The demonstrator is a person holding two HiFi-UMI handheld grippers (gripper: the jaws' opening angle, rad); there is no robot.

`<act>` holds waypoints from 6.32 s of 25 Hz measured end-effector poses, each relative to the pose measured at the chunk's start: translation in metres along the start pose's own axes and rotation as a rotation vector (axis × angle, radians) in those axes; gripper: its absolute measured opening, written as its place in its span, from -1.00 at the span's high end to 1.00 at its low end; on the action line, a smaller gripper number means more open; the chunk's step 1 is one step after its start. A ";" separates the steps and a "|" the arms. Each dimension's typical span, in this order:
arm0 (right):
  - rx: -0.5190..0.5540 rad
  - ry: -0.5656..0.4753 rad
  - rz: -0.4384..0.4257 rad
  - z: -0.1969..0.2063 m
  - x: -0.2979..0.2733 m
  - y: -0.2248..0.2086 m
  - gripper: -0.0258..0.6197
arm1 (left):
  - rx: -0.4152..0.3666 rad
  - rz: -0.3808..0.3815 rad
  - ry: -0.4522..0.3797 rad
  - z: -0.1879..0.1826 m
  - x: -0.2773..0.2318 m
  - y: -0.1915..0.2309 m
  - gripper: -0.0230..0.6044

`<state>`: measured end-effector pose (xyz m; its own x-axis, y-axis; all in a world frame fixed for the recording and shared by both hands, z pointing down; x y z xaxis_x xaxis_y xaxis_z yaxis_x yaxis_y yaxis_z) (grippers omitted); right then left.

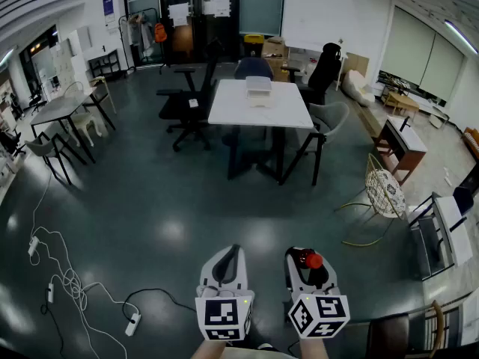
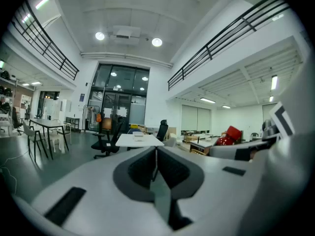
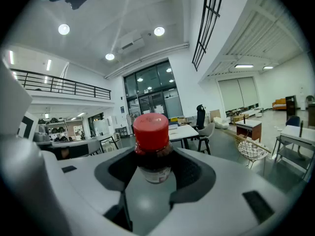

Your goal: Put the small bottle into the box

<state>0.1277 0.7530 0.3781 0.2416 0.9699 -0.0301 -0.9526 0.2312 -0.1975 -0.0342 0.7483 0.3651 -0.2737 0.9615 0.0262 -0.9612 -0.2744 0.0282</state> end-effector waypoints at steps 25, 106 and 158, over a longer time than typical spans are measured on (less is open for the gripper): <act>-0.026 0.025 0.020 0.015 -0.063 0.001 0.21 | -0.018 0.021 0.013 0.016 -0.051 0.040 0.85; -0.059 0.102 -0.019 -0.030 -0.717 -0.138 0.21 | -0.006 0.021 0.043 0.030 -0.700 0.234 0.85; -0.099 0.227 -0.085 -0.033 -1.064 -0.253 0.21 | -0.004 -0.044 0.152 0.062 -1.045 0.299 0.85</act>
<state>0.1179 -0.3400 0.4275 0.3663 0.9026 -0.2260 -0.9071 0.2922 -0.3031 -0.0336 -0.3398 0.4078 -0.2327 0.9643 -0.1263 -0.9725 -0.2318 0.0217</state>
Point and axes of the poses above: the fingertips, and each gripper's own axes: x backward along the fingers, y to its left, z out of its underside, the point moved 3 cm from there along x, backward along the fingers, and after that the axes turned 10 degrees about -y, right-handed, at the moved point
